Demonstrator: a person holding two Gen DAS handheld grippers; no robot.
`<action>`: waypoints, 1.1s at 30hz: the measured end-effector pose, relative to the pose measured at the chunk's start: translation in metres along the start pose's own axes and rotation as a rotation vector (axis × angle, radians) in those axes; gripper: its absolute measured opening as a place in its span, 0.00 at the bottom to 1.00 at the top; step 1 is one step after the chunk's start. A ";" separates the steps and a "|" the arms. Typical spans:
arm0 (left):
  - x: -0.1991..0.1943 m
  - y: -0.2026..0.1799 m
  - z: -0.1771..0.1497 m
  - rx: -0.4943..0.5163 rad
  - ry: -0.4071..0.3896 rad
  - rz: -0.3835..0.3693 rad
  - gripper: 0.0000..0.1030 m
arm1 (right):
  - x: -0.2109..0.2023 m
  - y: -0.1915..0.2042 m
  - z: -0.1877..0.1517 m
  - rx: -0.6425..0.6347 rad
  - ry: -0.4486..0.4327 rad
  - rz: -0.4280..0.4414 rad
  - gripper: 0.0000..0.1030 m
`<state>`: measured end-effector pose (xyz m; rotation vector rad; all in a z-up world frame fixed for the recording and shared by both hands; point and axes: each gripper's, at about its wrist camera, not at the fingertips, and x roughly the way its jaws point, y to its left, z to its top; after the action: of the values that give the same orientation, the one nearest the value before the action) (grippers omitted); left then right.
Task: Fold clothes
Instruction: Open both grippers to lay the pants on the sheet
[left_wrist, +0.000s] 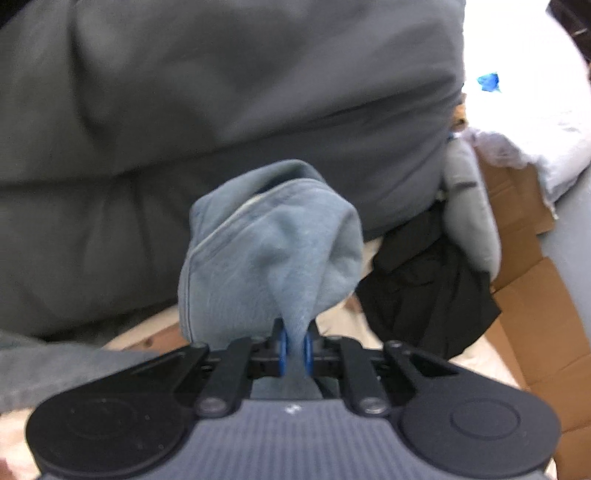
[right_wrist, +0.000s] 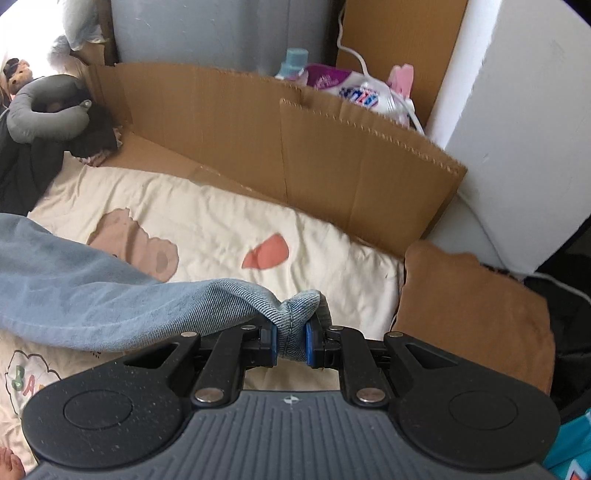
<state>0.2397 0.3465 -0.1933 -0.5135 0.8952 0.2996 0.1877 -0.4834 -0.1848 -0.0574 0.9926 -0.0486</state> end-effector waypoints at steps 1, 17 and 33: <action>0.000 0.006 -0.004 -0.006 0.008 0.007 0.10 | 0.001 -0.001 -0.001 0.002 0.004 -0.001 0.12; 0.004 0.036 -0.020 -0.008 0.043 -0.010 0.24 | -0.003 0.017 -0.012 0.026 0.021 0.058 0.36; 0.057 0.050 0.000 0.096 0.113 0.059 0.55 | -0.023 0.066 0.014 0.052 -0.033 0.222 0.42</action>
<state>0.2506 0.3909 -0.2542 -0.4184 1.0307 0.2816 0.1881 -0.4161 -0.1621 0.0993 0.9588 0.1300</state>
